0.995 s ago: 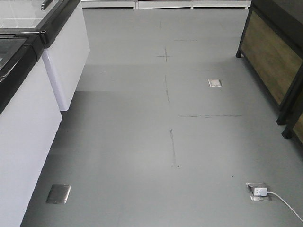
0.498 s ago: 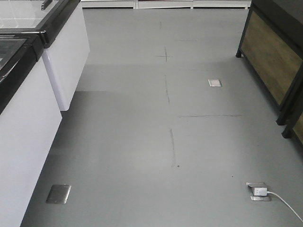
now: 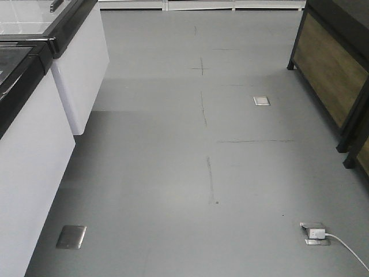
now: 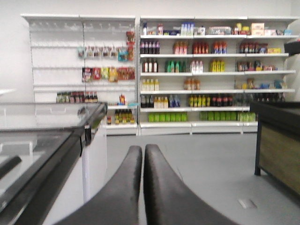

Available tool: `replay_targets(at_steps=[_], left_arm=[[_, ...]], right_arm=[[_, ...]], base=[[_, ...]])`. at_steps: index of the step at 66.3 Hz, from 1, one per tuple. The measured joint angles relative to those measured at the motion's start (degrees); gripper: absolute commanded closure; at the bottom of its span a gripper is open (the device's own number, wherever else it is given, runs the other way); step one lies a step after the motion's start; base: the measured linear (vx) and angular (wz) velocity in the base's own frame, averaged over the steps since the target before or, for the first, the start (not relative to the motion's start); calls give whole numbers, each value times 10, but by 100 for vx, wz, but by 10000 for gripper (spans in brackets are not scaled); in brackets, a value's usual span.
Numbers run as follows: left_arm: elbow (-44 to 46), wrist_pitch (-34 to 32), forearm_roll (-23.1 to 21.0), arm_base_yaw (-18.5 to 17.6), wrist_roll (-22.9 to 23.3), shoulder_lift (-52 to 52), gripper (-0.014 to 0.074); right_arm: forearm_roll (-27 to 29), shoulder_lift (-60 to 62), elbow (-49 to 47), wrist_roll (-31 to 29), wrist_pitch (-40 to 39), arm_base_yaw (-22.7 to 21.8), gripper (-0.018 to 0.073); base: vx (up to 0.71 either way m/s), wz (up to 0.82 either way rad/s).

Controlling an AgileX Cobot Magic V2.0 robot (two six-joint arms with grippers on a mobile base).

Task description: Left arm holds basket, right arm returns cookies

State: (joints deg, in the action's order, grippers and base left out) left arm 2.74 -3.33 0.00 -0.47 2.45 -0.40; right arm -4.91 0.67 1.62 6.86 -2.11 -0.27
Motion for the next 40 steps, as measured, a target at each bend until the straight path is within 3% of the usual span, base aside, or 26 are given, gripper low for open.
replay_targets(at_steps=[15,31,40], left_arm=[[131,9,0,0,-11,65,604],[284,160,0,0,-11,211,603],[309,218,0,0,-11,275,602]], right_arm=[[0,0,0,0,0,0,570],[0,0,0,0,0,0,570],[0,0,0,0,0,0,570]], base=[[0,0],[0,0],[0,0]])
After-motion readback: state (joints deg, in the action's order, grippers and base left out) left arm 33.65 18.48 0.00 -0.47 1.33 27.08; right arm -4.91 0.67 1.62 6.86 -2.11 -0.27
